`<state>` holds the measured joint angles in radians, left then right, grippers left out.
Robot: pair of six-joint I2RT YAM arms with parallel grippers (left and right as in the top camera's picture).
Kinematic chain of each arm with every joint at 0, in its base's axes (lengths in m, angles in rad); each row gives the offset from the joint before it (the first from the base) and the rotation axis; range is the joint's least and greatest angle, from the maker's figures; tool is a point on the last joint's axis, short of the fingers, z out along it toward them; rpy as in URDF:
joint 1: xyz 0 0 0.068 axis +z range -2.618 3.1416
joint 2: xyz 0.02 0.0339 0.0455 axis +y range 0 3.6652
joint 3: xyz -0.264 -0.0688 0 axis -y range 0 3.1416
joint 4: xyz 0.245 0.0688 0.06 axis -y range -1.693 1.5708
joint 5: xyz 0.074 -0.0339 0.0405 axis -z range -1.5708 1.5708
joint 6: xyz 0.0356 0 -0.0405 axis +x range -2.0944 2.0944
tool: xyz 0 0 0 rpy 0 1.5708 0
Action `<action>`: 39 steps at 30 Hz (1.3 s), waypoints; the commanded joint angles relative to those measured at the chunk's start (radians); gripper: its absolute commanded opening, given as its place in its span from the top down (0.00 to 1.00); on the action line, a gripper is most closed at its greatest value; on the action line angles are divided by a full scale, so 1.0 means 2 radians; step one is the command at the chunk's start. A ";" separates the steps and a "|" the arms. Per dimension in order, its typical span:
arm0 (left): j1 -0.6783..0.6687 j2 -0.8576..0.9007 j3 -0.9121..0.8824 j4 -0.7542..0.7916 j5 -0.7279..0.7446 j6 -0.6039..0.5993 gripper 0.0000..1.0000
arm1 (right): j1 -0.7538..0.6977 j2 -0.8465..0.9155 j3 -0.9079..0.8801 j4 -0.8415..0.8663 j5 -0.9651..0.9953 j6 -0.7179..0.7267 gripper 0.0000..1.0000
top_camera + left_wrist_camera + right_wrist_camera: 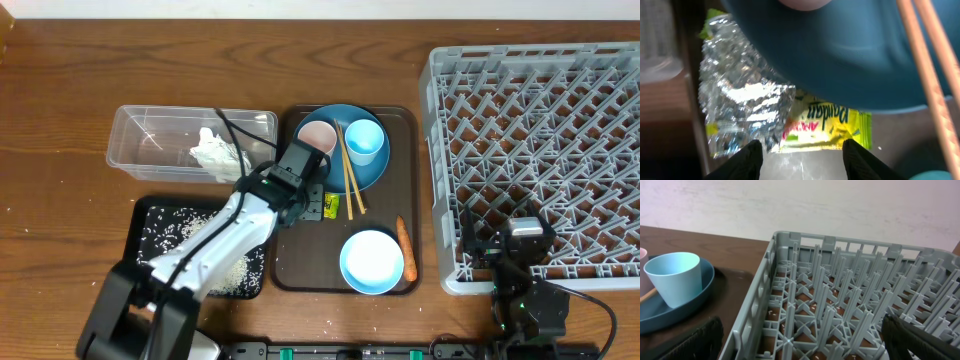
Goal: Sort waste into correct bins and load items into the dishwasher rack
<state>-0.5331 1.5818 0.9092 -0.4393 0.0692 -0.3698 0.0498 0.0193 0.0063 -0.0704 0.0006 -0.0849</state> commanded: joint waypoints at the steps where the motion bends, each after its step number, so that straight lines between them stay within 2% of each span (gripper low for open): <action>1: -0.001 0.019 0.009 0.010 -0.001 0.030 0.46 | -0.006 0.001 0.000 -0.002 0.005 -0.003 0.01; 12: -0.001 0.075 0.008 0.028 -0.001 0.030 0.46 | -0.006 0.001 0.000 -0.002 0.005 -0.003 0.01; 15: -0.001 0.075 0.009 0.029 -0.001 0.030 0.53 | -0.006 0.001 0.000 -0.002 0.005 -0.003 0.01; 20: -0.001 0.075 0.009 0.026 -0.001 0.030 0.72 | -0.006 0.001 0.000 -0.002 0.005 -0.003 0.01; 25: -0.001 0.066 0.009 0.008 -0.001 0.029 0.85 | -0.006 0.001 0.000 -0.002 0.005 -0.003 0.01; 31: -0.001 0.013 0.009 -0.015 -0.001 0.029 0.88 | -0.006 0.001 0.000 -0.002 0.005 -0.003 0.01; 34: -0.001 -0.030 0.009 -0.033 -0.001 0.029 0.93 | -0.006 0.001 0.000 -0.002 0.005 -0.003 0.01; 39: -0.001 -0.113 0.009 -0.088 -0.001 0.029 0.94 | -0.006 0.001 0.000 -0.002 0.005 -0.003 0.01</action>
<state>-0.5331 1.4250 0.9112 -0.5858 0.0723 -0.3138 0.0498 0.0193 0.0063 -0.0704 0.0010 -0.0853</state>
